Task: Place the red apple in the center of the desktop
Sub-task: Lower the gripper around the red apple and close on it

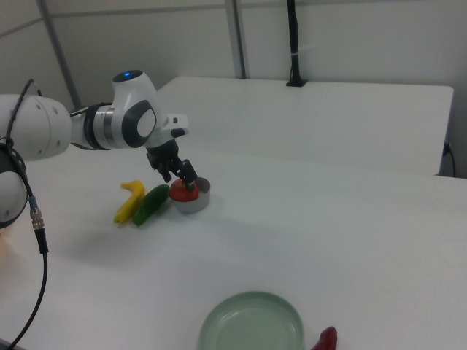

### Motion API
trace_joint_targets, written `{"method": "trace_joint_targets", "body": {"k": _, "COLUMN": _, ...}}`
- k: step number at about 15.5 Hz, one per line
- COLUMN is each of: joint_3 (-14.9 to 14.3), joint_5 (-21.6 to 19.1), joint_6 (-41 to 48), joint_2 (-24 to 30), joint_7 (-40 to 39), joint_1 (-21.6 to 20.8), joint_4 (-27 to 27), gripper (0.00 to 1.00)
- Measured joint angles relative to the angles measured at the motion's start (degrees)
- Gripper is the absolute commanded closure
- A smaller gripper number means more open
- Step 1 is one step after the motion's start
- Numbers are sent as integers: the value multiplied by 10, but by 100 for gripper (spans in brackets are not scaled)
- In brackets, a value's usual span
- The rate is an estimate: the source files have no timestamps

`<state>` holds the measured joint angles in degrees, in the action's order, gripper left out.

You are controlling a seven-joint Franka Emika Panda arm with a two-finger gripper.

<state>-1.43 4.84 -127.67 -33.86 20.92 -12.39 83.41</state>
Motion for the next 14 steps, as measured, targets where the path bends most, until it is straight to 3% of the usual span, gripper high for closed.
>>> {"method": "trace_joint_targets", "body": {"k": 1, "joint_3": 0, "joint_5": 2, "joint_6": 0, "joint_2": 0, "joint_7": 0, "joint_1": 0, "joint_4": 0, "gripper": 11}}
{"method": "trace_joint_targets", "body": {"k": 2, "joint_3": 0, "joint_5": 5, "joint_6": 0, "joint_2": 0, "joint_7": 0, "joint_1": 0, "joint_4": 0, "gripper": 34}}
{"method": "trace_joint_targets", "body": {"k": 4, "joint_3": 0, "joint_5": 10, "joint_6": 0, "joint_2": -1, "joint_7": 0, "joint_1": 0, "joint_4": 0, "gripper": 60}}
{"method": "trace_joint_targets", "body": {"k": 14, "joint_3": -1, "joint_5": 10, "joint_6": 0, "joint_2": 1, "joint_7": 25, "joint_1": 3, "joint_4": -6, "gripper": 62}}
